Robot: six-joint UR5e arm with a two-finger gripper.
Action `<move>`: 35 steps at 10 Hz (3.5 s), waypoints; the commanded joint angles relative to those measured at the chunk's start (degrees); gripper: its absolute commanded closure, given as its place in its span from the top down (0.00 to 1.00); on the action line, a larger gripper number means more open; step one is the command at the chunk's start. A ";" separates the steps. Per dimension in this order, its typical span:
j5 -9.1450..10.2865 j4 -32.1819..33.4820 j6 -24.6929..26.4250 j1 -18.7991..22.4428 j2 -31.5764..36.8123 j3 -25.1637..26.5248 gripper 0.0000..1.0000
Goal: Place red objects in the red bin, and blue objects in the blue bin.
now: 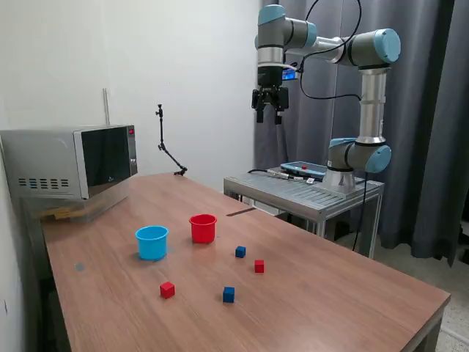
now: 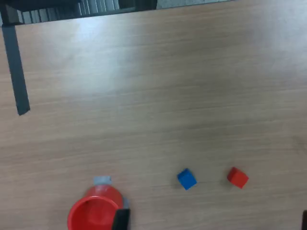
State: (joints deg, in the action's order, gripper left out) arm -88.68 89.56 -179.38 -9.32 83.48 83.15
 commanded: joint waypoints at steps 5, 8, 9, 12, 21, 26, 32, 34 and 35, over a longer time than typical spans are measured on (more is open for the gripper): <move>-0.09 0.00 0.00 0.00 0.02 -0.01 1.00; -0.09 0.00 0.00 0.00 0.02 -0.09 1.00; -0.09 0.00 0.00 0.00 0.02 -0.09 1.00; -0.09 0.00 0.00 0.00 -0.07 -0.18 1.00; 0.09 0.00 0.09 0.09 -1.39 -1.40 1.00; 0.09 0.09 0.09 0.35 -4.29 -6.16 1.00; 0.17 -0.09 0.26 1.14 -9.55 -13.70 1.00; 0.17 0.09 0.17 2.54 -13.24 -16.52 1.00; 0.17 0.09 0.17 2.81 -14.74 -16.88 1.00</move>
State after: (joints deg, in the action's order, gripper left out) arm -88.51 89.62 -179.17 -7.21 71.19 67.62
